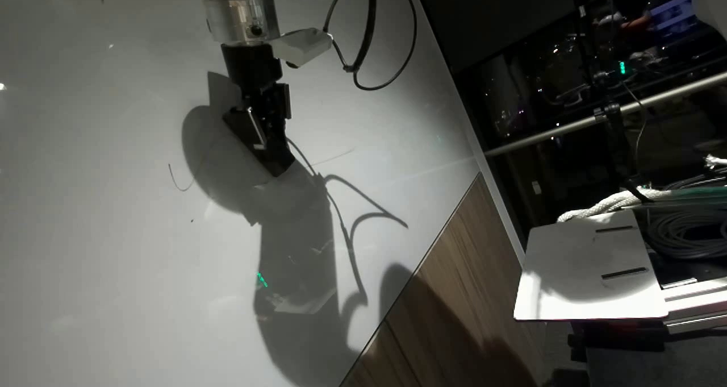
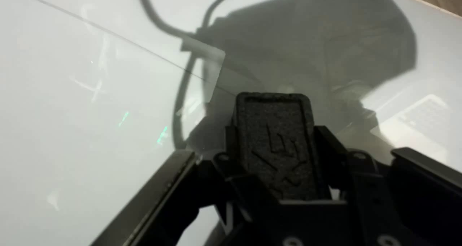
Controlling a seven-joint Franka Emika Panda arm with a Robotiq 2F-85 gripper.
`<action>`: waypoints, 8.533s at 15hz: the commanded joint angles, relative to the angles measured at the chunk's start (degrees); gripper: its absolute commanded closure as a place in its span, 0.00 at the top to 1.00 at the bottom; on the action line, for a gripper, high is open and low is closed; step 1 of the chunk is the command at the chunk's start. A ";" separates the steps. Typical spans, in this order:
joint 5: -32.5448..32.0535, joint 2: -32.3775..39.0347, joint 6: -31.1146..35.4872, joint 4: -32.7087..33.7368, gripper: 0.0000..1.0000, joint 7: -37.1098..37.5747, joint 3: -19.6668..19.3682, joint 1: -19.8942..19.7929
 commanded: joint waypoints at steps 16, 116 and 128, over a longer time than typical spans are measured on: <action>-3.58 19.17 -13.79 26.06 0.30 -0.90 -2.56 11.07; 10.99 4.92 -36.89 19.97 0.30 -0.07 -9.44 7.76; 18.17 -5.58 -20.58 -19.43 0.30 0.30 -6.64 -0.14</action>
